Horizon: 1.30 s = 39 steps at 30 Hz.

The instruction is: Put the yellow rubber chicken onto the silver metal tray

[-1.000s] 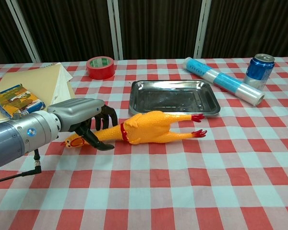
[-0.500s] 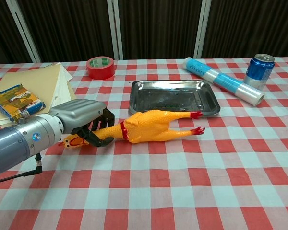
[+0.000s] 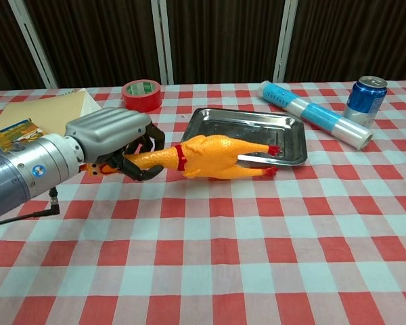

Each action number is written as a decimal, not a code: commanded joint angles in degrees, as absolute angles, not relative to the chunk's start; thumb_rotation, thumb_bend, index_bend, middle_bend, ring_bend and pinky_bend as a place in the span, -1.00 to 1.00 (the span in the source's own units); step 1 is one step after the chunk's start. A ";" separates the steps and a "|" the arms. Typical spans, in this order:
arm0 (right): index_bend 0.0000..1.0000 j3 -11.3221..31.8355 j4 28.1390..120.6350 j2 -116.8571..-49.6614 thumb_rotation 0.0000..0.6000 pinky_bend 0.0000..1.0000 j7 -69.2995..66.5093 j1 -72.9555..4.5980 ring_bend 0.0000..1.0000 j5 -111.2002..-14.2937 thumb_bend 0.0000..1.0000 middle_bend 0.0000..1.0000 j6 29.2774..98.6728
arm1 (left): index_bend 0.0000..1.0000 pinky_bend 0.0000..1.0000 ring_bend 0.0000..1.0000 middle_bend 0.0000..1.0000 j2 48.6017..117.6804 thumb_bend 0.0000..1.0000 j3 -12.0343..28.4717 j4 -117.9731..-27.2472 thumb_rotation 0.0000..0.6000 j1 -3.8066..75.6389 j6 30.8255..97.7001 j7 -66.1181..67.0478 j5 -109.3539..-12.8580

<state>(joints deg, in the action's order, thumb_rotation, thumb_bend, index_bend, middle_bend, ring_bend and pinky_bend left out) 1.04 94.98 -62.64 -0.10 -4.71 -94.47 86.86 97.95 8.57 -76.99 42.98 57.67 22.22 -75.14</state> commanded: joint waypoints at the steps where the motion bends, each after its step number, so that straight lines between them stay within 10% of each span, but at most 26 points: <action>1: -1.00 0.99 96.04 -61.67 1.00 -0.76 -1.31 -5.55 -0.91 -95.86 -0.47 -0.83 86.66 | 0.41 0.53 0.33 0.54 94.75 0.58 8.23 -77.82 1.00 44.76 58.89 19.18 -80.57; 17: -1.00 0.01 104.67 -54.49 1.00 -0.67 -17.56 -13.31 -0.84 -103.06 -0.47 -0.83 80.12 | 0.42 0.52 0.32 0.53 83.18 0.54 9.10 -87.99 1.00 53.80 58.44 9.21 -96.69; 39: -1.00 2.24 109.83 -51.97 1.00 -0.66 -30.84 -27.84 -0.86 -95.20 -0.53 -0.86 59.36 | 0.42 0.52 0.32 0.54 78.72 0.53 14.19 -101.40 1.00 62.07 42.38 27.75 -77.74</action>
<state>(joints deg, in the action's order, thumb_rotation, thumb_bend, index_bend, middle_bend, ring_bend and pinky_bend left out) 1.95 109.54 -51.92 -30.34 -27.10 -96.09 60.30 78.19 13.48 -100.49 60.95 43.43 24.98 -80.56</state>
